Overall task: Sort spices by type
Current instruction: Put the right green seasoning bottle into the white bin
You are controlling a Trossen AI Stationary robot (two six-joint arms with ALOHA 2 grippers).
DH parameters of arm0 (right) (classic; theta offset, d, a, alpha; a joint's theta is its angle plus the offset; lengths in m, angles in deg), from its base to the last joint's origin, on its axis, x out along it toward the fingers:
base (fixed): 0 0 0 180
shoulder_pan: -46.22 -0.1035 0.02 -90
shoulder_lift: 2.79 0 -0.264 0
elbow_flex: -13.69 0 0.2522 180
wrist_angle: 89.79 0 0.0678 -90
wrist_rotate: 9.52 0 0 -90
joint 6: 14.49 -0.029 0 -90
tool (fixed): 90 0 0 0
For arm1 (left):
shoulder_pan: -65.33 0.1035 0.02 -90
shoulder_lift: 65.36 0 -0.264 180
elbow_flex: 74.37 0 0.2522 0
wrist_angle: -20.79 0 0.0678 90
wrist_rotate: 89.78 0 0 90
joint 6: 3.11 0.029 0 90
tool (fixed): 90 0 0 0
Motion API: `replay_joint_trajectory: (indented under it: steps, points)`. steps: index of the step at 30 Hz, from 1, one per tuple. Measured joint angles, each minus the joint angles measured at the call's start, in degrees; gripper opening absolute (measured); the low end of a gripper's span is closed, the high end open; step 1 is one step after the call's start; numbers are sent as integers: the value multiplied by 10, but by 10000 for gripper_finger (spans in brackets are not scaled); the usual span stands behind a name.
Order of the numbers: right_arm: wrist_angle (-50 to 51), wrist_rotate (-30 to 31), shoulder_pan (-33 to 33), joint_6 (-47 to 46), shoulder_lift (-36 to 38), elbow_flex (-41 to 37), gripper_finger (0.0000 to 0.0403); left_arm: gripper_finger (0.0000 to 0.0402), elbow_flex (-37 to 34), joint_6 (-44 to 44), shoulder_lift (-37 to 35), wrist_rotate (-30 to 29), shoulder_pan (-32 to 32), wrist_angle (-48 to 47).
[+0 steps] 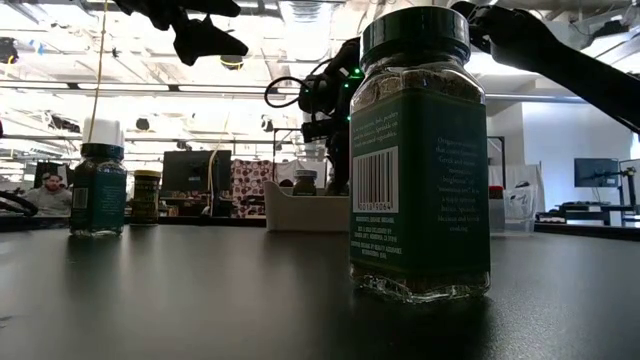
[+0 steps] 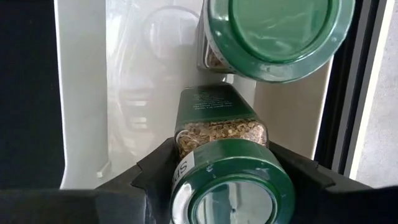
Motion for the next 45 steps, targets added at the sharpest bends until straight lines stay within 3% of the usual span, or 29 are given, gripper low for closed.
replay_joint_trajectory:
  steps: [25, 45]
  points:
    - [-2, 18, 5, -32, 0, 0, 241, 303, 0, 0, 0, 4, 0, 0]
    - [4, 17, 5, -32, 3, 0, 271, 303, 0, -7, 0, 6, 0, -5]
